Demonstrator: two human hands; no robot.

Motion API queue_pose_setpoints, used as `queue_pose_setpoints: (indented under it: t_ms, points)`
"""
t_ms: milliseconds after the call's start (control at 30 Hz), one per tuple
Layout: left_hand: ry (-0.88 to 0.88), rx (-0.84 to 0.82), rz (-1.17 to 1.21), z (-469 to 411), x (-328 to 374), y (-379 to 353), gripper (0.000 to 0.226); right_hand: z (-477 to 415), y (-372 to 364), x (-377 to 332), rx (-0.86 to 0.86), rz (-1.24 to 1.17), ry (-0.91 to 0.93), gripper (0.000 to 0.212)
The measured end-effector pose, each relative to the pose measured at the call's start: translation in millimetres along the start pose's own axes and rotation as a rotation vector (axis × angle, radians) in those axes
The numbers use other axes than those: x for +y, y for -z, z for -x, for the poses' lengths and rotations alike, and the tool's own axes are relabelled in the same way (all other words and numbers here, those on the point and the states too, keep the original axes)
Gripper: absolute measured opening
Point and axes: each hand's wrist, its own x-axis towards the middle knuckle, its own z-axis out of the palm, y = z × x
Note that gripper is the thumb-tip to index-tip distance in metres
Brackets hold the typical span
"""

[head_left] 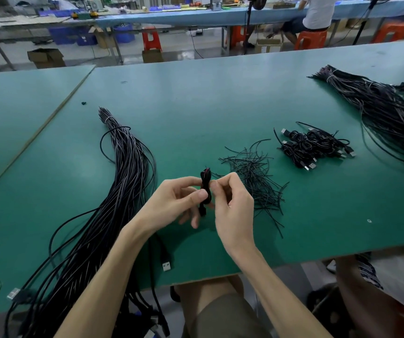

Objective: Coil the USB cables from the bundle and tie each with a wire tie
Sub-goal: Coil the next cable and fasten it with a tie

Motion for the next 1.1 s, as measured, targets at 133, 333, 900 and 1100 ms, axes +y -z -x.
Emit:
queue_pose_setpoints:
  t_ms: [133, 333, 900, 1100]
  points:
    - [-0.012, 0.111, -0.036, 0, -3, -1, 0.023, 2, -5, 1, -0.003, 0.067, 0.036, 0.020]
    - [-0.034, 0.190, -0.221, -1, -13, 3, 0.020, 6, -10, -2, -0.053, 0.298, 0.197, 0.011]
    - [-0.098, 0.218, -0.356, 1, -7, -8, 0.025, 13, -16, -13, -0.040, 0.525, 0.391, 0.024]
    - [-0.116, 0.398, -0.386, 0, -7, -8, 0.056, 14, -14, -13, -0.110, 0.386, 0.375, 0.013]
